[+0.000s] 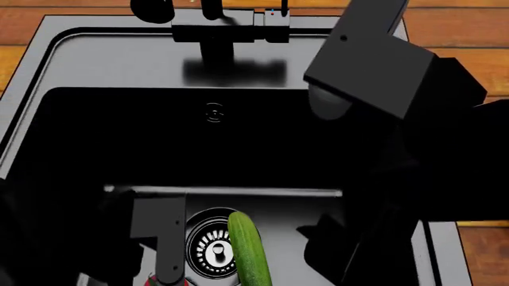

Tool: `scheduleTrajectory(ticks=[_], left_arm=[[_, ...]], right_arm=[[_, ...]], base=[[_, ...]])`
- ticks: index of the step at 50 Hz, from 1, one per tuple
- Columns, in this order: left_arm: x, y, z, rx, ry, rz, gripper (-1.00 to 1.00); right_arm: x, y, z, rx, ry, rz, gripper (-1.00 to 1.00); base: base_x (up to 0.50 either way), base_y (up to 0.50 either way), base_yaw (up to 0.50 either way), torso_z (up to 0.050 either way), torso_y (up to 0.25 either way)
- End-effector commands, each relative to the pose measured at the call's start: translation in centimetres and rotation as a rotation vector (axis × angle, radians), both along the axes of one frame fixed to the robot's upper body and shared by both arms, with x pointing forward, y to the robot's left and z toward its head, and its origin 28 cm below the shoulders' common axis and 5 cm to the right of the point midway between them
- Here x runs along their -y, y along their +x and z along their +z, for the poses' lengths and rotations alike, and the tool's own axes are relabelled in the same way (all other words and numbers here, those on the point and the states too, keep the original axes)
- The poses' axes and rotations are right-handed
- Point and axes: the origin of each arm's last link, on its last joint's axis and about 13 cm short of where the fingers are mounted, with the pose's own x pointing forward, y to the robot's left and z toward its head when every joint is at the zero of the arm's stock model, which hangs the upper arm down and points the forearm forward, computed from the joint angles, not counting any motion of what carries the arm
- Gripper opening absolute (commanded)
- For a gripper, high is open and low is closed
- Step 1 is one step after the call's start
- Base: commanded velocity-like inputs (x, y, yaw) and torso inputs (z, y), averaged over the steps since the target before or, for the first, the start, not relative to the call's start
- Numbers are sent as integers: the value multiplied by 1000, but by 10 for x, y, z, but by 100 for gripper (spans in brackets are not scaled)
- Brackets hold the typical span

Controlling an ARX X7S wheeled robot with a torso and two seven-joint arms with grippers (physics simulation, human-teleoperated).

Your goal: Pick the vegetables from the sink and place them on the cutting board.

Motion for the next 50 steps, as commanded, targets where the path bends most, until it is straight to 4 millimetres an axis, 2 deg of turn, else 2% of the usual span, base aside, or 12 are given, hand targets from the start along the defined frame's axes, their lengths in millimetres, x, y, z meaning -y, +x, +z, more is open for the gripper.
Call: scheduleTrajectory(ticks=[1,24,38,50], left_arm=[[7,6,1,10,-2,-26,100],[13,19,-17,8,22,-33,100],[15,13,-31,-17,22,-35,100],[8,6,-37,-40,45,-10,100]], right_arm=[[-3,0,-2,7,-2,28,100],[-3,1,-7,-2,2,33,100],[-4,2,-5,0,-2,37,100],[-5,2,-5,2,1,39,100]], base=[[0,0,0,0,0],[0,0,0,0,0],[0,0,0,0,0],[0,0,0,0,0]])
